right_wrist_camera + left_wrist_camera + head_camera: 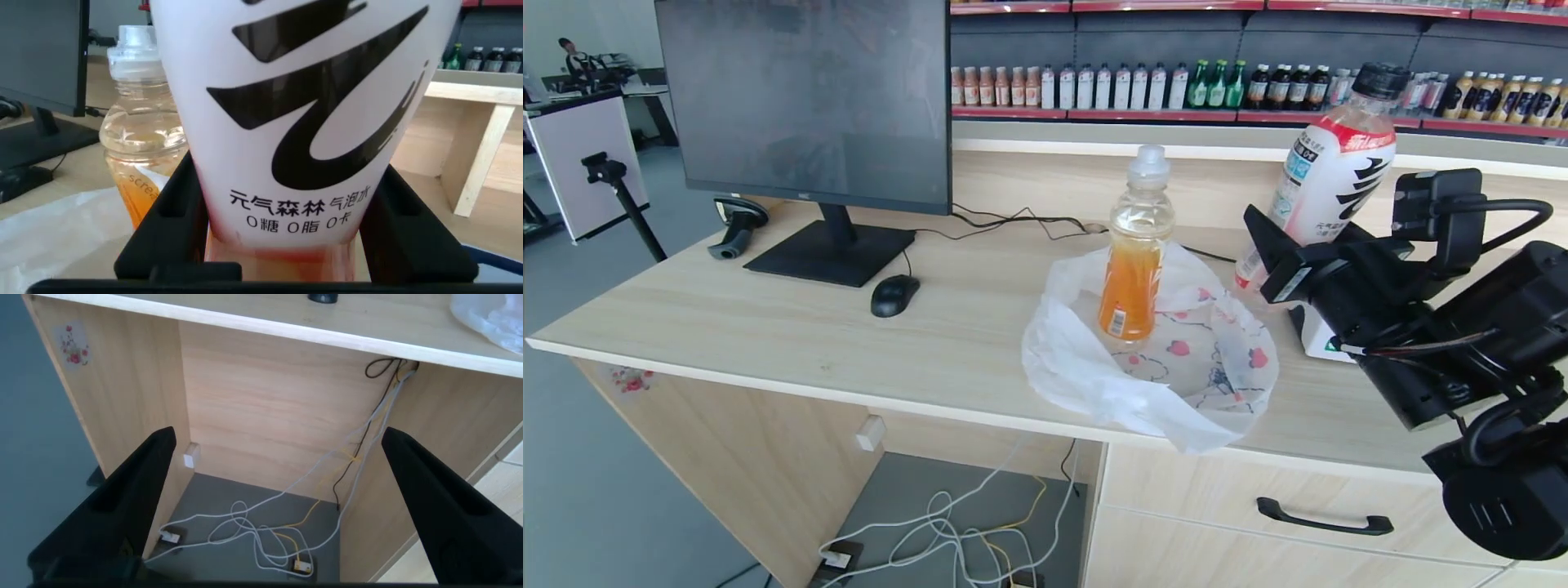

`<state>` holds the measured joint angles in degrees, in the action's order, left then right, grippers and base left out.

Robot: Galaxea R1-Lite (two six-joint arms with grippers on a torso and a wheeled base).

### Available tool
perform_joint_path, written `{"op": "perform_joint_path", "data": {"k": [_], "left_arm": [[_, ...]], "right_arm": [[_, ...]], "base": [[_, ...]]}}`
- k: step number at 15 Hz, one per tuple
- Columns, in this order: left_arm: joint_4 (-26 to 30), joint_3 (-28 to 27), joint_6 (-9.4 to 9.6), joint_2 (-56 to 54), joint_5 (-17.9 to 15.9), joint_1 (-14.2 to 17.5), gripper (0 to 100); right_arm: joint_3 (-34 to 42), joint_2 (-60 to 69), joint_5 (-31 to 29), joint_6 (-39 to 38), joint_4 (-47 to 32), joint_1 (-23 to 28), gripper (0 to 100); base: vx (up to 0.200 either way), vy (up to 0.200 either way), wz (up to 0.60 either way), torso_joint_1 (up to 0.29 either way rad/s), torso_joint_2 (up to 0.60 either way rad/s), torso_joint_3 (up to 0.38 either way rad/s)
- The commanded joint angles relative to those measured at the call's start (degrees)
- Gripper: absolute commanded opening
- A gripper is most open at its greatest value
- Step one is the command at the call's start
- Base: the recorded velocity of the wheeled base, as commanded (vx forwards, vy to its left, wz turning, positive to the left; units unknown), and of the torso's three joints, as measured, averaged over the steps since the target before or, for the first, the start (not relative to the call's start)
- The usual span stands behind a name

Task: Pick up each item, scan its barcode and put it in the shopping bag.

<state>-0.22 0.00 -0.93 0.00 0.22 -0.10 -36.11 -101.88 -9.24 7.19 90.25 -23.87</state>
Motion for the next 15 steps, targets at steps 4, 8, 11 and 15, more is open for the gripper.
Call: {"op": "perform_joint_path", "data": {"k": [4, 8, 11, 15], "left_arm": [[-0.04, 0.0, -0.04, 0.09, 0.04, 0.01, 100], [-0.04, 0.0, -0.04, 0.09, 0.04, 0.01, 100], [-0.04, 0.0, -0.13, 0.09, 0.04, 0.01, 100], [-0.04, 0.0, -0.13, 0.0, 0.04, 0.01, 100]], "right_arm": [[-0.81, -3.86, 0.1, -0.07, -0.25, -0.12, 0], [-3.88, -10.01, 0.1, -1.13, -0.25, -0.04, 0], [-5.73, -12.12, 0.19, -1.3, -0.25, -0.04, 0], [-7.75, -14.84, 0.19, -1.74, -0.25, -0.04, 0]], "base": [[0.0, 0.0, 0.0, 0.0, 0.0, 0.0], [0.0, 0.0, 0.0, 0.0, 0.0, 0.0], [0.0, 0.0, 0.0, 0.0, 0.0, 0.0], [0.0, 0.0, 0.0, 0.0, 0.0, 0.0]]}}
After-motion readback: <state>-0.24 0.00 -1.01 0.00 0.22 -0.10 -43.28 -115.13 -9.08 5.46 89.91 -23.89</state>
